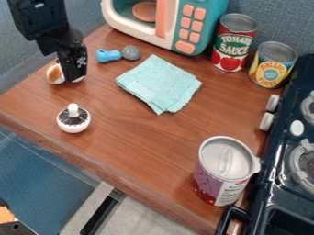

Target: Moved the blue towel from the upper left of the table to the lower right

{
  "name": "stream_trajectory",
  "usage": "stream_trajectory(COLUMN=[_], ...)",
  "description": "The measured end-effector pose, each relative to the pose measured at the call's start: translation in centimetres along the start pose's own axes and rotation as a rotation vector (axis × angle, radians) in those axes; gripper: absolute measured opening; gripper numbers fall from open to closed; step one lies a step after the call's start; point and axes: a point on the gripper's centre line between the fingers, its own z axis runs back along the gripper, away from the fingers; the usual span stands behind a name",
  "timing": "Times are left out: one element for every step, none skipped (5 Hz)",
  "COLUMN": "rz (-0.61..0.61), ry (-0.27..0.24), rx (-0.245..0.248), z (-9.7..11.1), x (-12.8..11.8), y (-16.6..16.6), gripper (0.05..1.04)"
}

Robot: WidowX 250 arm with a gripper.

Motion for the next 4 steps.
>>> stream_trajectory(rz=[-0.002, -0.011, -0.02, -0.035], ry=[-0.016, -0.03, -0.035, -0.005], rx=[0.014, 0.029, 0.051, 0.053], z=[-0.5, -0.8, -1.3, -1.9], x=[0.1, -0.4, -2.5, -6.0], y=[0.2, -0.2, -0.5, -0.6], gripper=[1.001, 1.001, 1.001, 1.001])
